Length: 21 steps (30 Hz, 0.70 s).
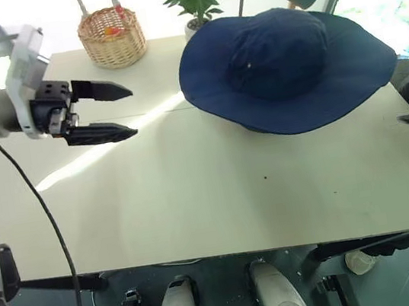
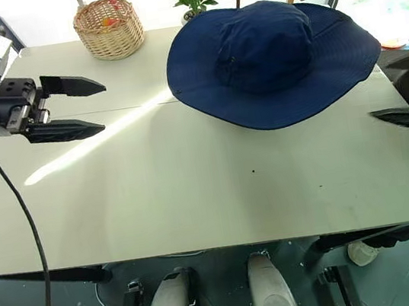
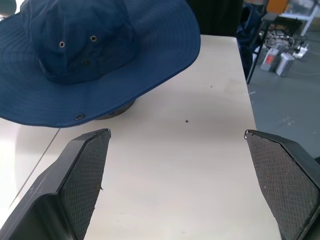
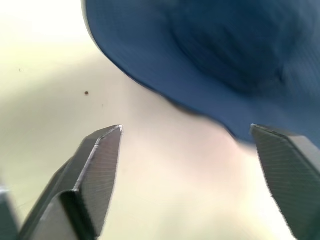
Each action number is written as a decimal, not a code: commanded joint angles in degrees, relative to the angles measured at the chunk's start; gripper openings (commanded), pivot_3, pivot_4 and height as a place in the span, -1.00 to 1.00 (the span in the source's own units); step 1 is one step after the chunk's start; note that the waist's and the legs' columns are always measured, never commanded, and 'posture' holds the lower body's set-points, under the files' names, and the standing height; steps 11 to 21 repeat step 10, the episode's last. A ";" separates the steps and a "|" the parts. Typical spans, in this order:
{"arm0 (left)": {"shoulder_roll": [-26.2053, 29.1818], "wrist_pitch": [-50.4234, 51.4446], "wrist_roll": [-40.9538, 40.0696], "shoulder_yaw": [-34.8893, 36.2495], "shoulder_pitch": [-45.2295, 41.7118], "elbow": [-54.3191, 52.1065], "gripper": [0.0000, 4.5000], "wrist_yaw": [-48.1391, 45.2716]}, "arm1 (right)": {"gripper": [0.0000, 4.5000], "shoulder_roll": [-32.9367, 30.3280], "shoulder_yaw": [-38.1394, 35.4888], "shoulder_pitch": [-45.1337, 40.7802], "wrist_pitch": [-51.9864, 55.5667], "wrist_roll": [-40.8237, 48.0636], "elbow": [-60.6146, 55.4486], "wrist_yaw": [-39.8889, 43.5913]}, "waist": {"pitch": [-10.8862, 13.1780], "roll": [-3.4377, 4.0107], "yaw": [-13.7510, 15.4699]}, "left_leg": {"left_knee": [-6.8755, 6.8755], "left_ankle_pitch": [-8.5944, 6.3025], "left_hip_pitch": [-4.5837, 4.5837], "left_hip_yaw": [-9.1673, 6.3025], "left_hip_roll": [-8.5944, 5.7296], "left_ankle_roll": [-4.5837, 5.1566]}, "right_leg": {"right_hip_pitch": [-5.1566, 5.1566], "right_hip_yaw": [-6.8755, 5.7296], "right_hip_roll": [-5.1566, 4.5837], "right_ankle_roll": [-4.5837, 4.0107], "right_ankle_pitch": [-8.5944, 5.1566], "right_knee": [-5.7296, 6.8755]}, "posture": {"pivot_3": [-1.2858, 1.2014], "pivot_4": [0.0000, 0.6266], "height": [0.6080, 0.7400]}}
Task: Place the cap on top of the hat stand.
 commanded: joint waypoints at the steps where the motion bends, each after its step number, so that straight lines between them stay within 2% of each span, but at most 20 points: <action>1: 1.32 -2.43 1.44 1.31 -0.39 1.54 1.00 -1.45 | 0.89 -2.01 -3.37 0.12 2.76 0.60 3.66 2.32 | 0.00 0.00 -0.25 | -0.01 0.00 0.01 0.00 0.01 0.00 | 0.00 0.00 0.01 0.00 0.00 0.00 | 0.03 -0.52 1.00; 10: 0.84 -3.72 2.69 1.51 -0.96 3.41 1.00 -2.03 | 0.89 1.97 -4.81 4.65 4.44 0.08 5.29 2.04 | 0.00 0.00 -0.04 | 0.00 0.00 -0.03 0.00 0.00 0.00 | 0.00 0.00 0.00 0.02 0.00 -0.01 | 0.03 -0.52 1.00; 21: 0.84 -3.72 2.69 1.51 -0.96 3.41 1.00 -2.03 | 0.89 1.97 -4.81 4.65 4.44 0.08 5.29 2.04 | 0.00 0.00 -0.04 | 0.00 0.00 -0.03 0.00 0.00 0.00 | 0.00 0.00 0.00 0.02 0.00 -0.01 | 0.03 -0.52 1.00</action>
